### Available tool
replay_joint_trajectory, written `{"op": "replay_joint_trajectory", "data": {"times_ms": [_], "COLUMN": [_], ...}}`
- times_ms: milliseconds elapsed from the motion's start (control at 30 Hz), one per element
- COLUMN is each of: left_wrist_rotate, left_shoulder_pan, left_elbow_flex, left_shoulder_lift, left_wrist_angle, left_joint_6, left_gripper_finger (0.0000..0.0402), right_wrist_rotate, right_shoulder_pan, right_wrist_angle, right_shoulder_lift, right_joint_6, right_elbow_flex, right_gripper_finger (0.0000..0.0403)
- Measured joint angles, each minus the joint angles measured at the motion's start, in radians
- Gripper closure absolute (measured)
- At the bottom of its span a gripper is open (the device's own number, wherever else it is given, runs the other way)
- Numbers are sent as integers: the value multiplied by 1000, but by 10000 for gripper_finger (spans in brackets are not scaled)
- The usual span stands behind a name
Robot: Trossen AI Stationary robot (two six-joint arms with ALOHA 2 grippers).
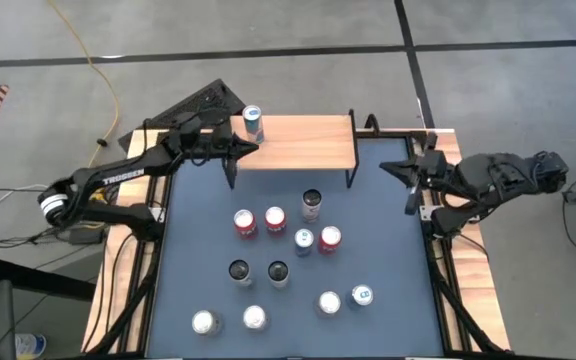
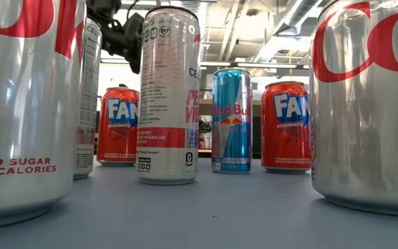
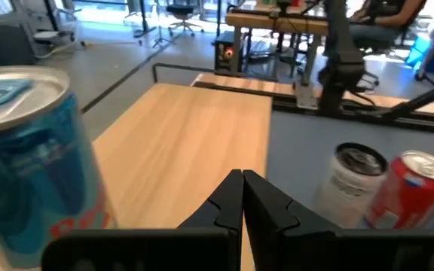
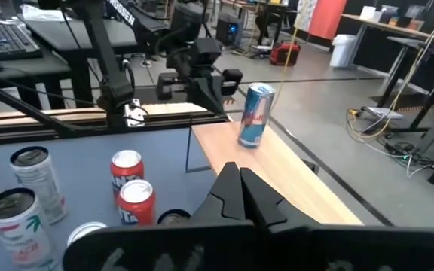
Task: Place canned beverage on shelf
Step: Put the middle blue soda can on the shelf
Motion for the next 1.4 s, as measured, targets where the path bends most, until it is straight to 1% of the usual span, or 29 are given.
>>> {"op": "replay_joint_trajectory", "data": {"times_ms": [167,400,733,1400], "left_wrist_rotate": [-42,-60,-62,-122], "left_shoulder_pan": [19,46,83,84], "left_elbow_flex": [0,0,0,0], "left_shoulder_lift": [66,123,126,138], "left_wrist_angle": [41,111,109,119], "left_joint_6": [22,19,20,38], "left_gripper_finger": [401,401,401,401], "right_wrist_rotate": [0,-1,-3,-3], "right_shoulder_pan": [12,20,19,19], "right_wrist_angle": [6,6,2,2], "right_shoulder_lift": [16,14,15,20], "right_joint_6": [-5,8,18,18], "right_elbow_flex": [0,-1,-1,0], "right_gripper_finger": [403,403,403,403]}}
